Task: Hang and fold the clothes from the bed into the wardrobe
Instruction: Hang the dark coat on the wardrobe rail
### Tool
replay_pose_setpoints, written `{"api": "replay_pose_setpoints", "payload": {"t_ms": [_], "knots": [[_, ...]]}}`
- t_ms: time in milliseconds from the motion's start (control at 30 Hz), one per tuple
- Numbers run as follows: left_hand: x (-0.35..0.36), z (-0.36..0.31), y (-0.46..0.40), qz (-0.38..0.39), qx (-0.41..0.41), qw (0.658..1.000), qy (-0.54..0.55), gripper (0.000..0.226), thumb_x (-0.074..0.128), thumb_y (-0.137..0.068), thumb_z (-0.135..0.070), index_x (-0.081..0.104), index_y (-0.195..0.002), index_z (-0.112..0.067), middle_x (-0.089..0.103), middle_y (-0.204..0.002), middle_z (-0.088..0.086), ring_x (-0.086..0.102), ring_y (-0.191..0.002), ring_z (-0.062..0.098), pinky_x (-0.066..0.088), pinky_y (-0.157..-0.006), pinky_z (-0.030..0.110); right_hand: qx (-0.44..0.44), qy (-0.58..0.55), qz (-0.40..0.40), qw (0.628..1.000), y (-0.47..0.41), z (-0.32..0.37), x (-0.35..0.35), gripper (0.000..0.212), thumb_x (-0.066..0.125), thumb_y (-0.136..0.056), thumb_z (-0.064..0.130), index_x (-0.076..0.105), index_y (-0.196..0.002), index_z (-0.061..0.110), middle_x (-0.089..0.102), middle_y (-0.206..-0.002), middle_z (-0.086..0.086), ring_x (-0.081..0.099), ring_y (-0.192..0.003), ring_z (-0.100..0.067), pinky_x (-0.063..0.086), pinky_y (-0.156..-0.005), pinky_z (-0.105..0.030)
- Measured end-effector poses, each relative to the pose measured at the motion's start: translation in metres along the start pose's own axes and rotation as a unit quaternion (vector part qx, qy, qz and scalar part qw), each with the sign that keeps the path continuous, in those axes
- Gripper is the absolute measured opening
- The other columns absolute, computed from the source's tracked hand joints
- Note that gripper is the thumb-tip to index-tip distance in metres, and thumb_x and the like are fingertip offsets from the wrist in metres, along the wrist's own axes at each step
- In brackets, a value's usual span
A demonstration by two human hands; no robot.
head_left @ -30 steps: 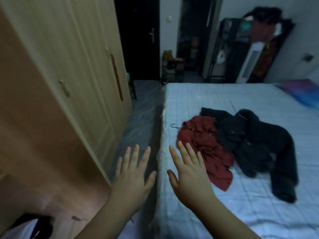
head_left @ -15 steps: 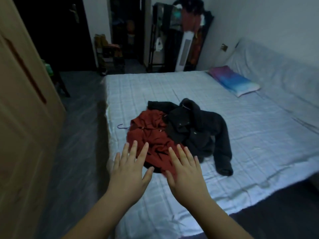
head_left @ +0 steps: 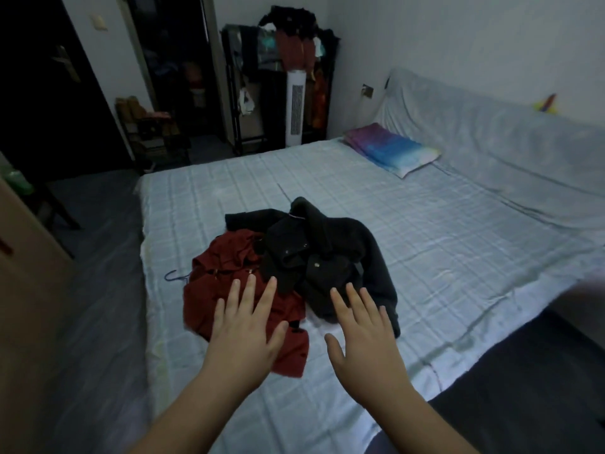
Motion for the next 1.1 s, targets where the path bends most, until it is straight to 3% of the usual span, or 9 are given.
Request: {"api": "replay_pose_setpoints", "payload": {"t_ms": [133,433,667,1100], "knots": [[0.017,-0.058,-0.027,-0.016,-0.047,0.999,0.016,0.074,0.03,-0.096,-0.06,-0.007,-0.156,-0.038,-0.006,-0.166,0.003,-0.012,-0.152,0.025,0.001,-0.122,0.047,-0.02,0.008,0.024,0.999,-0.01,-0.075,-0.011,0.074,0.011,-0.086,0.058,-0.005,-0.156,0.038,-0.008,-0.165,0.008,-0.012,-0.151,-0.015,-0.003,-0.123,-0.042],[0.042,-0.129,-0.06,-0.014,-0.094,0.995,0.005,0.073,0.031,-0.098,-0.058,-0.009,-0.155,-0.039,-0.007,-0.166,0.001,-0.013,-0.152,0.024,0.0,-0.122,0.046,-0.05,-0.035,0.054,0.997,-0.044,-0.155,-0.024,0.072,0.035,-0.098,0.049,-0.007,-0.156,0.038,-0.016,-0.16,0.012,-0.018,-0.149,-0.011,-0.007,-0.121,-0.038],[0.068,-0.126,-0.092,0.008,-0.128,0.992,-0.009,0.072,0.029,-0.098,-0.059,-0.01,-0.154,-0.039,-0.004,-0.166,0.003,-0.009,-0.152,0.026,0.005,-0.122,0.047,-0.068,-0.052,0.07,0.994,-0.096,-0.174,-0.008,0.073,0.042,-0.095,0.047,0.003,-0.157,0.037,0.001,-0.166,0.006,-0.006,-0.151,-0.014,0.002,-0.121,-0.042],[0.115,-0.096,-0.232,0.022,-0.114,0.992,0.042,0.074,0.032,-0.096,-0.059,-0.008,-0.156,-0.038,-0.004,-0.166,0.003,-0.01,-0.152,0.025,0.004,-0.123,0.048,-0.062,0.014,0.122,0.991,-0.246,-0.202,0.028,0.072,0.041,-0.098,0.046,0.002,-0.157,0.036,0.001,-0.166,0.005,-0.006,-0.153,-0.016,0.006,-0.124,-0.043]]}}
Point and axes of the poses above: each hand's wrist, its own y-axis away from the middle knuckle, its own x-axis out of the palm, z = x × y, the point moved 3 cm from there along -y, towards the middle knuckle
